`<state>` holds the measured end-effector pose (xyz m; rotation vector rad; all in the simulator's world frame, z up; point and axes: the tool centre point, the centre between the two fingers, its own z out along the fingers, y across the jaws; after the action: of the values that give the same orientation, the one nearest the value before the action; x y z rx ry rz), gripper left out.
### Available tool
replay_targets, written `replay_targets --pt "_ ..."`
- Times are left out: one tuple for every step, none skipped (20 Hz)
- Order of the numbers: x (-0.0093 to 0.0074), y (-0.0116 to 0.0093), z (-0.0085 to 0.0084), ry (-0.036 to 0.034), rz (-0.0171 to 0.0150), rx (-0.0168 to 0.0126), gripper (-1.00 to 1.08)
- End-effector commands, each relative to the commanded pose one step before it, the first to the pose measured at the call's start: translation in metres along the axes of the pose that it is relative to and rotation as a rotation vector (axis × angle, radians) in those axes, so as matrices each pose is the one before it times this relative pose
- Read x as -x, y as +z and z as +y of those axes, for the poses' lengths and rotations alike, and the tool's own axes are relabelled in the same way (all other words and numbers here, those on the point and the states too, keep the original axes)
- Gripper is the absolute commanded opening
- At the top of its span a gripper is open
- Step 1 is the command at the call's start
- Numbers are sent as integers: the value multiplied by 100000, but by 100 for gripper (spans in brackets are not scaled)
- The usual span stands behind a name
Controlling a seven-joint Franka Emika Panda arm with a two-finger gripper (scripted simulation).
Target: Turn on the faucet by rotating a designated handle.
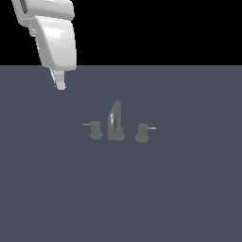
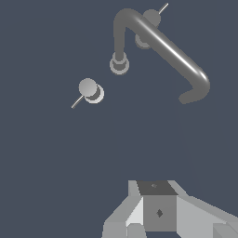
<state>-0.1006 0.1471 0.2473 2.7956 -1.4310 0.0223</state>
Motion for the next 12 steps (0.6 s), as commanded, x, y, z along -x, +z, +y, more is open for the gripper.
replay_targets --pt "-305 1069 -978 4244 -150 -98 -100" --pt "-124 415 -372 1623 -45 1 -100" --pt "-125 414 -370 1617 -41 4 -100" --pt "-126 414 -369 1615 -37 7 -100" --pt "-127 414 -369 1616 -33 10 -100" --pt "-129 416 -369 1622 -29 14 -100" --pt "-129 419 -371 1628 -24 17 -100" --pt "-133 423 -373 1644 -20 21 -100" --pt "-135 428 -377 1660 -16 24 -100" --pt "-138 435 -381 1683 -12 28 -100" --pt "-142 442 -387 1711 -8 31 -100" --pt "-145 451 -394 1742 -3 34 -100"
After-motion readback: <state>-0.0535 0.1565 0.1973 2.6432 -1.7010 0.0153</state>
